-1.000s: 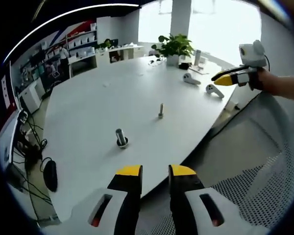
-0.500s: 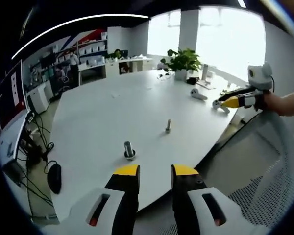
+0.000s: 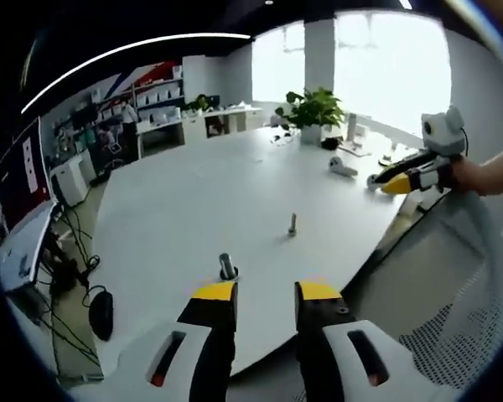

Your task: Place the washer onto the threaded stud by aligning its center hole with the stud, sliding it down to the base, and recovering from edge contact or off-axis alignment until the washer reaches the visible bottom stop.

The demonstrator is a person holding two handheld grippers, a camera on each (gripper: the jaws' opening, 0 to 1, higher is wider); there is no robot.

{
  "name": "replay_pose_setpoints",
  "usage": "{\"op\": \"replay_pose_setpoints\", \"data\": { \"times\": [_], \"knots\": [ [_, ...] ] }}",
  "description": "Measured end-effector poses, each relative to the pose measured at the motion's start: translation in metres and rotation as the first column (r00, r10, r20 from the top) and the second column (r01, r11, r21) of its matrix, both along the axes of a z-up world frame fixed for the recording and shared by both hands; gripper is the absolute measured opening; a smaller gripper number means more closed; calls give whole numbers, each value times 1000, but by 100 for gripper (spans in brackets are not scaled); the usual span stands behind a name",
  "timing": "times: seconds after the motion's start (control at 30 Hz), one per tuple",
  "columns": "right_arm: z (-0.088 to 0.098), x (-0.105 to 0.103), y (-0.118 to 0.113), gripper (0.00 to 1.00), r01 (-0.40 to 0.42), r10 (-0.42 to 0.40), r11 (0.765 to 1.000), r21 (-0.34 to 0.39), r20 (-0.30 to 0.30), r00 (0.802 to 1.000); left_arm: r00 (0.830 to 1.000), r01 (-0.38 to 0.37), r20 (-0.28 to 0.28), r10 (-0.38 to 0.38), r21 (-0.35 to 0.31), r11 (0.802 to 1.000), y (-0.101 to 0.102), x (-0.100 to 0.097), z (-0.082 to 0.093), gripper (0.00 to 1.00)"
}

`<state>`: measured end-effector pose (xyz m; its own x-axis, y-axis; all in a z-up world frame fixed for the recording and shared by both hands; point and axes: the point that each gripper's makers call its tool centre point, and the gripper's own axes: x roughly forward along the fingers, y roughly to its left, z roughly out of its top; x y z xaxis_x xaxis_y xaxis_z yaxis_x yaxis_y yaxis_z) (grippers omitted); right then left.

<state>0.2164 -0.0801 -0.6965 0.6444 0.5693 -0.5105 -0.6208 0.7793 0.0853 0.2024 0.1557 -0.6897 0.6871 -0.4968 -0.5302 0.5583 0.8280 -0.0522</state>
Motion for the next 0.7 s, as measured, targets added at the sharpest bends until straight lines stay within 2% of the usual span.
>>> {"op": "replay_pose_setpoints", "data": {
  "times": [0.03, 0.1, 0.2, 0.27, 0.33, 0.4, 0.53, 0.7],
  "knots": [
    [-1, 0, 0, 23, -3, 2, 1000, -7, -2, 1000, 1000, 3, -1, -3, -1, 1000, 0, -1, 0, 26],
    [-3, -1, 0, 23, 1, -1, 1000, 0, -15, 1000, 1000, 4, 5, -4, 44, 999, 2, -1, -3, 26],
    [-2, -2, 2, 23, -11, 11, 1000, -2, -7, 1000, 1000, -5, 15, 4, 41, 999, 4, 0, -1, 25],
    [-6, -3, 3, 23, -17, 17, 1000, 0, -32, 999, 1000, -12, 23, 11, 50, 999, 6, 0, 0, 23],
    [-9, -5, 6, 23, -33, 32, 999, -15, -50, 998, 1000, -10, 14, 10, 35, 999, 6, 0, -2, 23],
    [-8, -6, 5, 23, -40, 39, 999, -27, -38, 999, 1000, -6, 14, 5, 35, 999, 4, 0, 0, 24],
    [-11, -5, 0, 23, -15, 14, 1000, -14, -55, 998, 1000, 25, 13, -25, 24, 999, -4, -4, 1, 24],
    [-12, -7, 5, 23, -43, 42, 998, -37, -51, 998, 1000, 9, 10, -9, 18, 1000, 2, -1, 0, 24]
  ]
}}
